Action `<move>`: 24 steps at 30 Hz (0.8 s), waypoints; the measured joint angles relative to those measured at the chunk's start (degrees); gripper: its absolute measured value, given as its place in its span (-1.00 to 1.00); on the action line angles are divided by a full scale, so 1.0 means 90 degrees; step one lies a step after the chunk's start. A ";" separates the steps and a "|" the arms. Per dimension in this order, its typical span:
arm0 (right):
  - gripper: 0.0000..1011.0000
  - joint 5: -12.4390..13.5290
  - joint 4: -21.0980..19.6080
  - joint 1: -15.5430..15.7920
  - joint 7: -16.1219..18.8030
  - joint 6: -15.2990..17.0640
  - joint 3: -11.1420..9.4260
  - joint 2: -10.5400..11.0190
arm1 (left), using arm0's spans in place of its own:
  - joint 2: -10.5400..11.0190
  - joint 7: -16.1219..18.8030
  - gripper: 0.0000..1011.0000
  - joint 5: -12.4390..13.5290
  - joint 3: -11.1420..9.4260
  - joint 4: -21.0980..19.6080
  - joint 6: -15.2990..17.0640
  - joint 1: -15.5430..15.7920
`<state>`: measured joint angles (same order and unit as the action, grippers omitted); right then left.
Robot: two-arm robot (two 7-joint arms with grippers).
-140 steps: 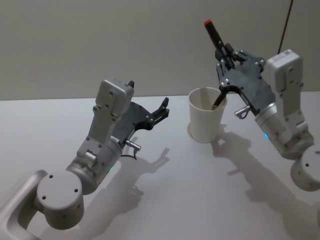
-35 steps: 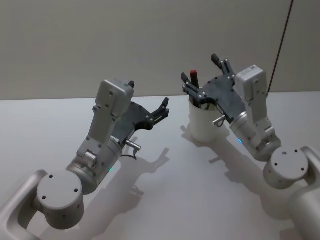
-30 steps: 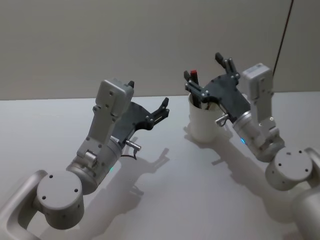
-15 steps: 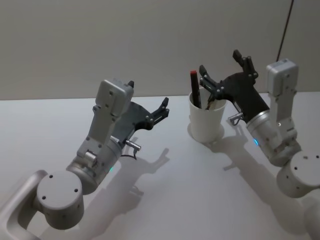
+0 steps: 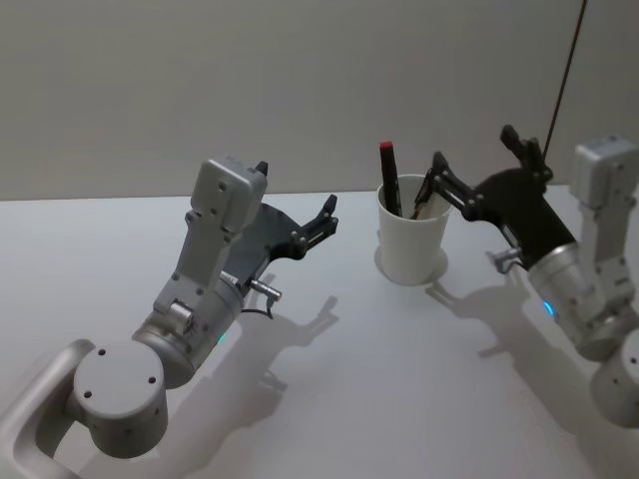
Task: Place the pen into the pen holder.
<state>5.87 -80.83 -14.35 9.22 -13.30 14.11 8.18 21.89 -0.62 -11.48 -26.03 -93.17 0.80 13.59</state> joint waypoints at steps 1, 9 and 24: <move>0.98 0.0064 -0.0129 0.0097 -0.0034 0.0094 -0.0007 0.0070 | 0.0000 0.0000 0.98 0.0000 0.0000 0.0000 0.0000 0.0000; 0.98 0.0423 -0.0812 0.0606 -0.0218 0.0609 -0.0045 0.0445 | 0.0000 0.0000 0.98 0.0000 0.0000 0.0000 0.0000 0.0000; 0.98 0.1014 -0.1955 0.1453 -0.0517 0.1460 -0.0110 0.1067 | 0.0000 -0.0001 0.98 0.0000 0.0000 0.0000 0.0000 0.0000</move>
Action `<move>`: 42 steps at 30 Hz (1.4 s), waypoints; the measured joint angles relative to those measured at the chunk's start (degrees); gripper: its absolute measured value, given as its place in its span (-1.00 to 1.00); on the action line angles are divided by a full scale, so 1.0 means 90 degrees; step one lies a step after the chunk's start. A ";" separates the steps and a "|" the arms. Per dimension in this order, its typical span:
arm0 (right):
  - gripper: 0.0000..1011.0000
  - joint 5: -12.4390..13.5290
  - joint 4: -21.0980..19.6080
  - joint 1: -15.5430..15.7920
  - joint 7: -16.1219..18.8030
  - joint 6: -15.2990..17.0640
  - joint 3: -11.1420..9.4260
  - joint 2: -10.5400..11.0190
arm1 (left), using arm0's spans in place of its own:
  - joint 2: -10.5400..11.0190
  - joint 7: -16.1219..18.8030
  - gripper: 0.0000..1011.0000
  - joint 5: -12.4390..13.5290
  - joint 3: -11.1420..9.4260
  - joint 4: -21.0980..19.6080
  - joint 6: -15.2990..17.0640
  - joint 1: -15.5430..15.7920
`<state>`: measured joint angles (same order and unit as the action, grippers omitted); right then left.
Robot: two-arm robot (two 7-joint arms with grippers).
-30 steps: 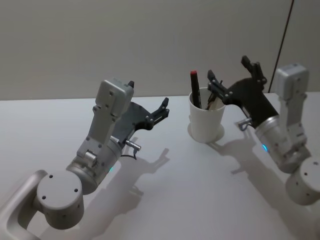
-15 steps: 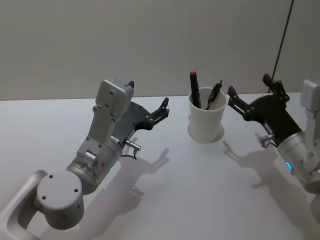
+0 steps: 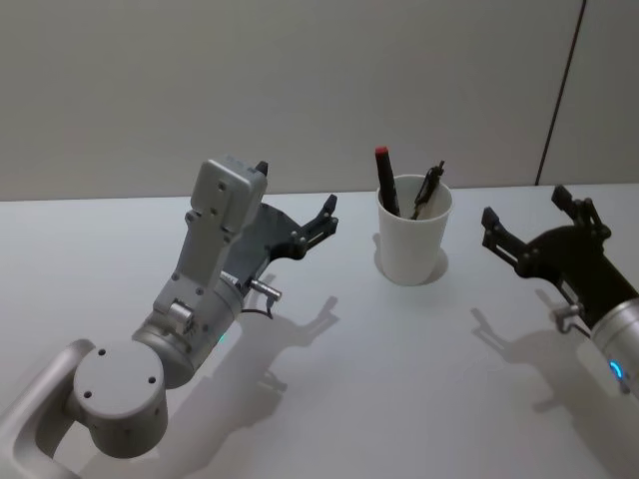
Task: Place the pen into the pen holder.
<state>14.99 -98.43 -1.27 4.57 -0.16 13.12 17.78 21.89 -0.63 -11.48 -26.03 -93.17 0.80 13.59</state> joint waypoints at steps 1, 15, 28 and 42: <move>0.98 0.0026 -0.0044 0.0033 -0.0013 0.0034 -0.0003 0.0024 | 0.0000 0.0000 0.98 0.0000 0.0000 0.0000 0.0000 0.0000; 0.98 0.0164 -0.0308 0.0234 -0.0084 0.0237 -0.0021 0.0173 | 0.0000 0.0000 0.98 0.0000 0.0000 0.0000 0.0000 0.0000; 0.98 0.0164 -0.0312 0.0235 -0.0083 0.0237 -0.0021 0.0173 | 0.0000 0.0000 0.98 0.0000 0.0000 0.0000 0.0000 0.0000; 0.98 0.0164 -0.0312 0.0235 -0.0082 0.0234 -0.0020 0.0173 | 0.0000 0.0000 0.98 0.0000 0.0000 0.0000 0.0000 0.0000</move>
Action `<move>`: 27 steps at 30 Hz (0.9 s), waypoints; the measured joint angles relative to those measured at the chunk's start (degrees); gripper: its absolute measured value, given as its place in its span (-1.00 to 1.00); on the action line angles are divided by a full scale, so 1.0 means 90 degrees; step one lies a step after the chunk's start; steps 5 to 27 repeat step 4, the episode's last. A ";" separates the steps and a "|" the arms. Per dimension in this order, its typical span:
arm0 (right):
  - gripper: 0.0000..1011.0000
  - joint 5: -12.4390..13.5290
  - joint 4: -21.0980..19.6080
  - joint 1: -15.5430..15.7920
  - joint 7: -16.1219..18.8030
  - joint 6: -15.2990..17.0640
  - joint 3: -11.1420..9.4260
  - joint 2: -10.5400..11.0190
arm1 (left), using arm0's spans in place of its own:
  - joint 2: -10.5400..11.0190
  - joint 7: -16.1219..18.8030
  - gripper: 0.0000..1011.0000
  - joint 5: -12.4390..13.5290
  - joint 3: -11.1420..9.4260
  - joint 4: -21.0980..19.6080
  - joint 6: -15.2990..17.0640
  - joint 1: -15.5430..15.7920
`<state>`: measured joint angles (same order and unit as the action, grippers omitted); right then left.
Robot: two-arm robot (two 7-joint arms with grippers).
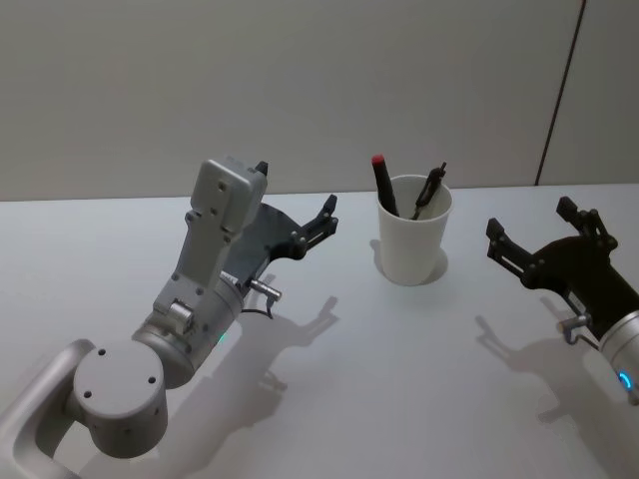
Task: Place the pen into the pen holder.
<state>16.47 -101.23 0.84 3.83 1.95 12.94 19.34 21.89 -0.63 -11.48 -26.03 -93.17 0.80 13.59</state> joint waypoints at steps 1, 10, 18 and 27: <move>0.98 0.0000 0.0000 0.0000 0.0000 0.0000 0.0000 0.0000 | 0.0000 0.0000 0.98 0.0000 0.0000 0.0000 0.0000 0.0000; 0.98 0.0000 0.0000 0.0000 0.0000 0.0000 0.0000 0.0000 | 0.0000 0.0000 0.98 0.0000 0.0000 0.0000 0.0000 0.0000; 0.98 0.0000 0.0000 0.0000 0.0000 0.0000 0.0000 0.0000 | 0.0000 0.0000 0.98 0.0000 0.0000 0.0000 0.0000 0.0000; 0.98 0.0000 0.0000 0.0000 0.0000 0.0000 0.0000 0.0000 | 0.0000 0.0000 0.98 0.0000 0.0000 0.0000 0.0000 0.0000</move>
